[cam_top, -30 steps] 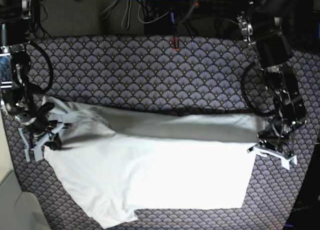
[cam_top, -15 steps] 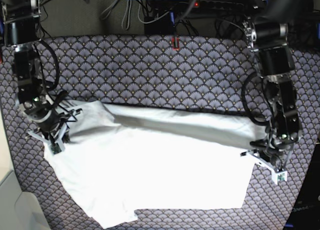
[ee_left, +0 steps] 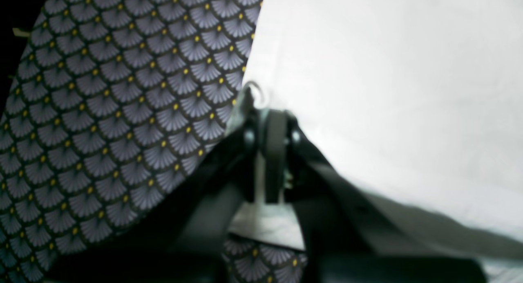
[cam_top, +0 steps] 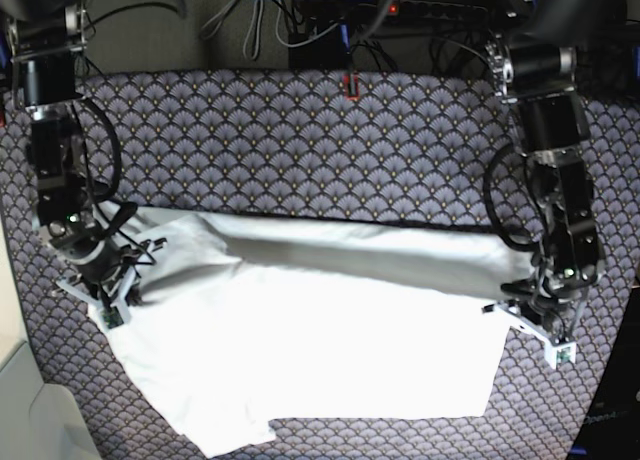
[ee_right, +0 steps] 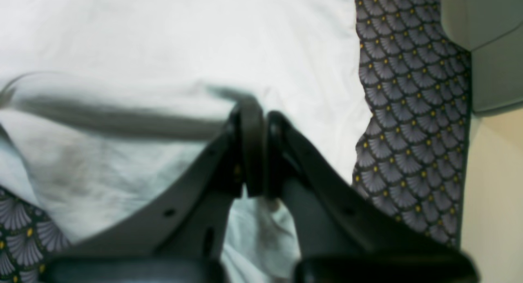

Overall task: Fold the T-shirt properly
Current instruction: 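Lower the folded edge onto the shirt and release both grippers, then regrasp the folded edge and drag it back toward the robot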

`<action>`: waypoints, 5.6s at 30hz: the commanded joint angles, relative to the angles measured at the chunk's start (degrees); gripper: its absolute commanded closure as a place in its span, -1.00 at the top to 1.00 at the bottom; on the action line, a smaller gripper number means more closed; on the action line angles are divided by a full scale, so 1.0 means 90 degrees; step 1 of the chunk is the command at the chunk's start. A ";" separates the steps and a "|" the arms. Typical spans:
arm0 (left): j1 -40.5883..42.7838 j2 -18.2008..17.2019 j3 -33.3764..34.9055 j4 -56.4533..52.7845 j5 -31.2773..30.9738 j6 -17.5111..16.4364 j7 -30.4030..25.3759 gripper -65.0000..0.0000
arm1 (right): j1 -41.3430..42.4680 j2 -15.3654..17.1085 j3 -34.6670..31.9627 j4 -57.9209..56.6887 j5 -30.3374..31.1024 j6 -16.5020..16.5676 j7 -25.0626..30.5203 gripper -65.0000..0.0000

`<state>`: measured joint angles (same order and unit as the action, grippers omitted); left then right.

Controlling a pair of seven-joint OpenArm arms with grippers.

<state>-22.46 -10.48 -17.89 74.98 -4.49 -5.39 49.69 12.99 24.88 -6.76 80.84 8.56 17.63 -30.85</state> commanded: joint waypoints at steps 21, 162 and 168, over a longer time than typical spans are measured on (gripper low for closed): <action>-0.0186 -0.0071 -0.0010 0.0094 0.0006 0.0008 -0.0144 -0.98 | 0.0593 0.0063 0.0043 -0.0225 0.0002 -0.0020 0.0180 -1.00; 0.0576 0.0114 -0.0713 -0.1489 -0.0043 -0.0012 -0.1043 -0.99 | -0.1654 0.0307 0.1294 -0.0518 0.0021 -0.0010 0.1118 -1.00; 0.0732 0.0075 -0.0713 -0.1176 -0.0024 -0.0012 -0.0945 -0.99 | -0.2132 0.0376 0.1304 0.0361 0.0021 -0.0010 0.1088 -1.00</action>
<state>-15.05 -8.99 -24.23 63.33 -4.91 -5.61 41.87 -6.79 27.09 4.45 83.07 8.75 18.00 -22.13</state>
